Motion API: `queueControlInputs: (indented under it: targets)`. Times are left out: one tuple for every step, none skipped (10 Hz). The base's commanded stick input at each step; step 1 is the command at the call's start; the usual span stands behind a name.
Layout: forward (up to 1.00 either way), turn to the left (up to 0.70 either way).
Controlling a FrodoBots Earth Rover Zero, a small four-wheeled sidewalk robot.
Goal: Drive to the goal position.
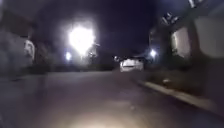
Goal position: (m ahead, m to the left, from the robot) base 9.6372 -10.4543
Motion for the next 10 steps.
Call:
queueControlInputs:
  targets:
    - [0.70,0.00]
    - [0.70,0.00]
    - [0.70,0.00]
    - [0.70,0.00]
    - [0.70,0.00]
    - [0.70,0.00]
    - [0.70,0.00]
    - [0.70,0.00]
    - [0.70,0.00]
    - [0.70,0.00]
